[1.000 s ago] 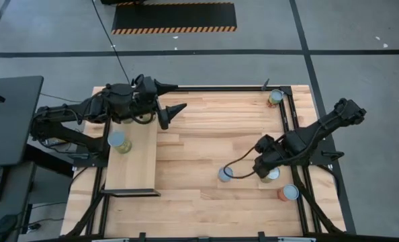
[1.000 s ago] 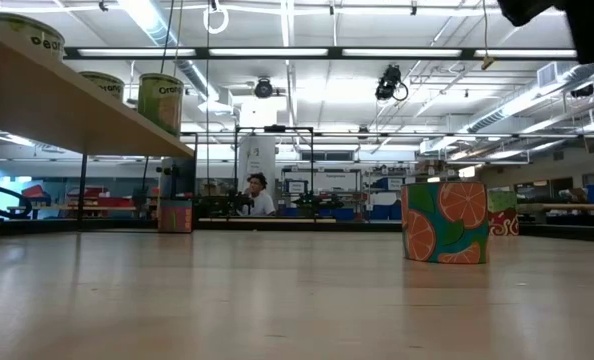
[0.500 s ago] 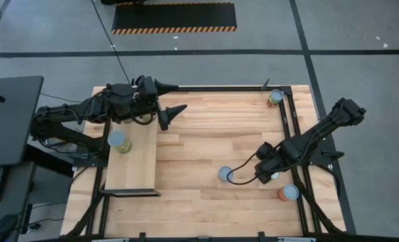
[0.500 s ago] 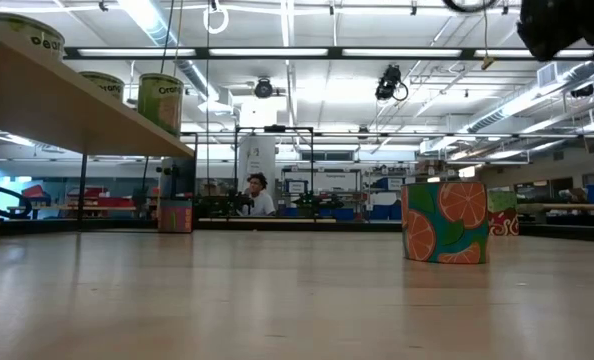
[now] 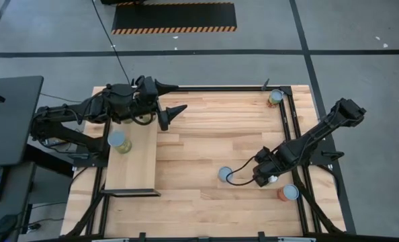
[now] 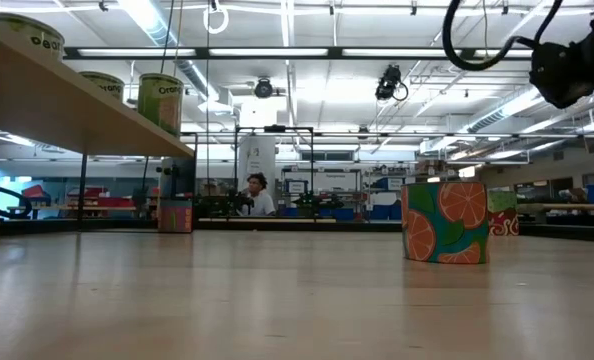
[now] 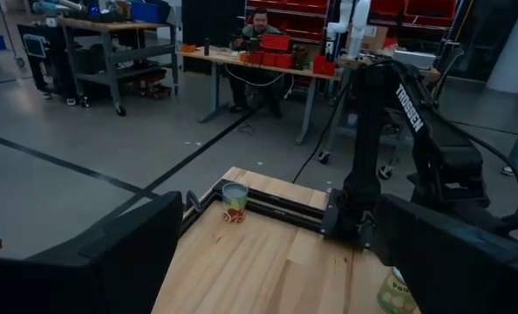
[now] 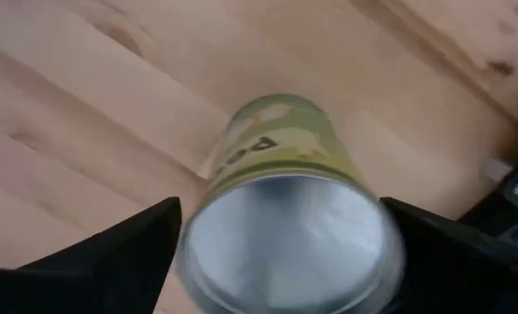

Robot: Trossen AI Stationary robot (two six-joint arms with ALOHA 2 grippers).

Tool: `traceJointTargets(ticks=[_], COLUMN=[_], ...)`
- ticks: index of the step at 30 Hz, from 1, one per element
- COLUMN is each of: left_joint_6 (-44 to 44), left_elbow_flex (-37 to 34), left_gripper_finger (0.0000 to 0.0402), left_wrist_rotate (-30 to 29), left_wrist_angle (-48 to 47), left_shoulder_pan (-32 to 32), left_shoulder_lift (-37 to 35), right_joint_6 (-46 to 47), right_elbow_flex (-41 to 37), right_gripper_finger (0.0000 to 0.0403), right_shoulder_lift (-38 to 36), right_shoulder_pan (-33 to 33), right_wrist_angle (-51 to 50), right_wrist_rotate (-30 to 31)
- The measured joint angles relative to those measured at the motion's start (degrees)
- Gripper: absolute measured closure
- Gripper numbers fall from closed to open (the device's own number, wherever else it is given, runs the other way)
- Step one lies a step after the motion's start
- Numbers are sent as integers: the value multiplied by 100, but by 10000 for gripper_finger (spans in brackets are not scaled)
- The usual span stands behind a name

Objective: Pick and place cans onto a shelf
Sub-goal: Put the canned pears on the shelf aligned with the other canned pears

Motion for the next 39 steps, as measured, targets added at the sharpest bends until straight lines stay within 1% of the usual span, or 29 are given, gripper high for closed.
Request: traceJointTargets(ticks=[2, 4, 6, 7, 10, 13, 16, 19, 23, 27, 32, 37, 39], left_joint_6=[6, 9, 23, 78, 282, 340, 364, 516, 621, 658, 760, 910, 891], left_elbow_flex=[0, -7, -2, -4, 0, -8, 0, 0, 0, -3, -5, -2, -2], left_gripper_finger=[12, 12, 12, 12, 12, 12, 12, 12, 12, 12, 12, 12, 12], left_wrist_rotate=[-1, -2, -2, 2, -2, 17, 103, 168, 317, 398, 405, 387, 391], left_wrist_angle=[-5, -65, -78, -151, -232, -308, -291, -341, -536, -758, -944, -957, -991], left_shoulder_pan=[0, 0, 0, 0, 7, 96, 220, 299, 395, 413, 484, 585, 635], left_shoulder_lift=[-3, -58, -100, -148, -205, -256, -278, -271, -273, -376, -544, -709, -726], right_joint_6=[41, 53, 22, -52, -191, -534, -1020, -1642, -2342, -2811, -3268, -3824, -3986], right_elbow_flex=[-10, 3, 120, 209, 492, 923, 1540, 2321, 3343, 4172, 5118, 6008, 6240], right_gripper_finger=[29, 53, 80, 86, 87, 87, 87, 87, 87, 87, 87, 87, 73], right_shoulder_lift=[0, 0, 2, 2, 33, 253, 733, 1414, 2266, 3077, 3986, 4655, 4886], right_shoulder_pan=[-63, -189, -374, -476, -916, -1532, -2164, -2672, -3087, -3278, -3321, -3255, -3237], right_wrist_angle=[-5, -27, -31, -19, -45, -240, -689, -1108, -1188, -1132, -1185, -1148, -1187], right_wrist_rotate=[-116, -330, -521, -532, -314, -68, 240, 534, 727, 786, 780, 778, 776])
